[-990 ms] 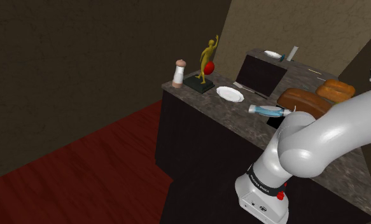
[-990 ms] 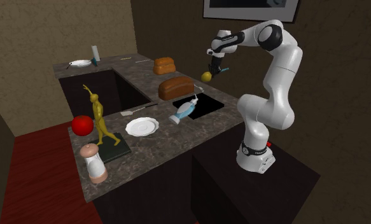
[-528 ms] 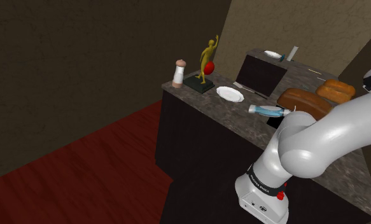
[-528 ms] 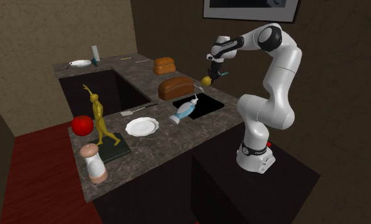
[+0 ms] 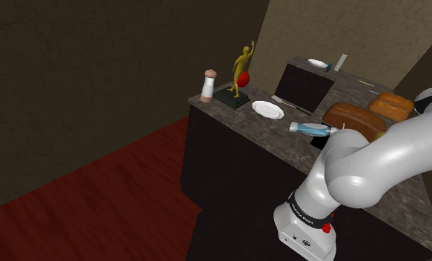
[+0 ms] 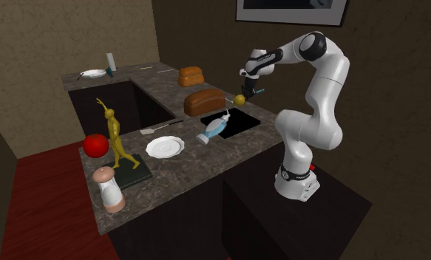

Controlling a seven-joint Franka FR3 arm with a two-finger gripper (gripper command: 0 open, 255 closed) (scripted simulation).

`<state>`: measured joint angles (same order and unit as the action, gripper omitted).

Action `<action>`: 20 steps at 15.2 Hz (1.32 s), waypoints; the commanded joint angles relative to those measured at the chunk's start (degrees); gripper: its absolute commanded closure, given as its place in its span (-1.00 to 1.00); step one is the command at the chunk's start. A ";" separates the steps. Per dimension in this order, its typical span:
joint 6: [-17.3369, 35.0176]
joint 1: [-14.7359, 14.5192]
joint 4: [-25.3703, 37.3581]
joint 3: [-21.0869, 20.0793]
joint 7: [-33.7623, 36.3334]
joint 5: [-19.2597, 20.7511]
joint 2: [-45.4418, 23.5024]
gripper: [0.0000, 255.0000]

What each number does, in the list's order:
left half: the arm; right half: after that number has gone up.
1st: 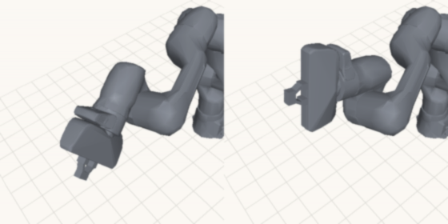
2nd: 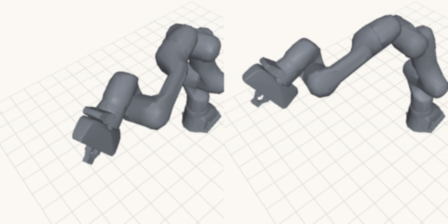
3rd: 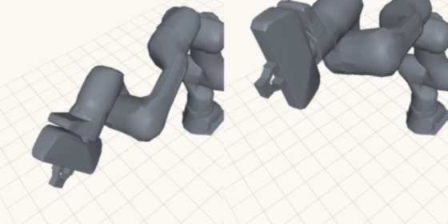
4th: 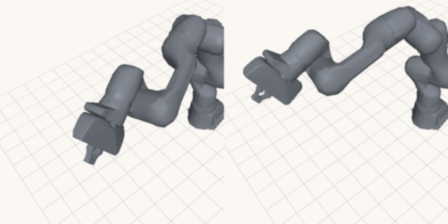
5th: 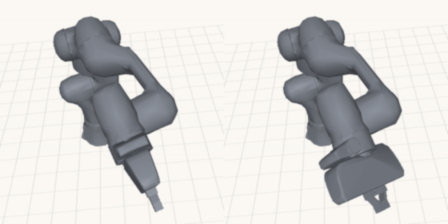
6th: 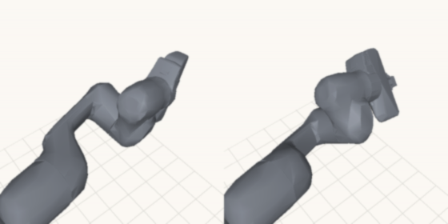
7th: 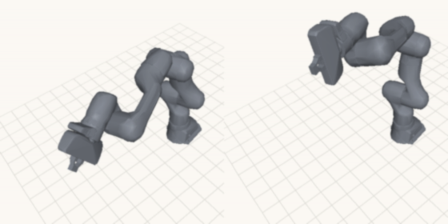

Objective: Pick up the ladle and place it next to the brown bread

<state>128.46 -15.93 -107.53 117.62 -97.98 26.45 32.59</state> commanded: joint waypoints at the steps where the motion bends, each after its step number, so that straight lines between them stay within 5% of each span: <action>1: 1.21 -0.73 -0.49 1.02 0.46 0.93 0.82 1.00; 20: 9.67 -6.51 -2.41 9.33 3.92 8.21 7.67 1.00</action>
<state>138.05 -22.51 -109.28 126.85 -94.02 34.63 40.05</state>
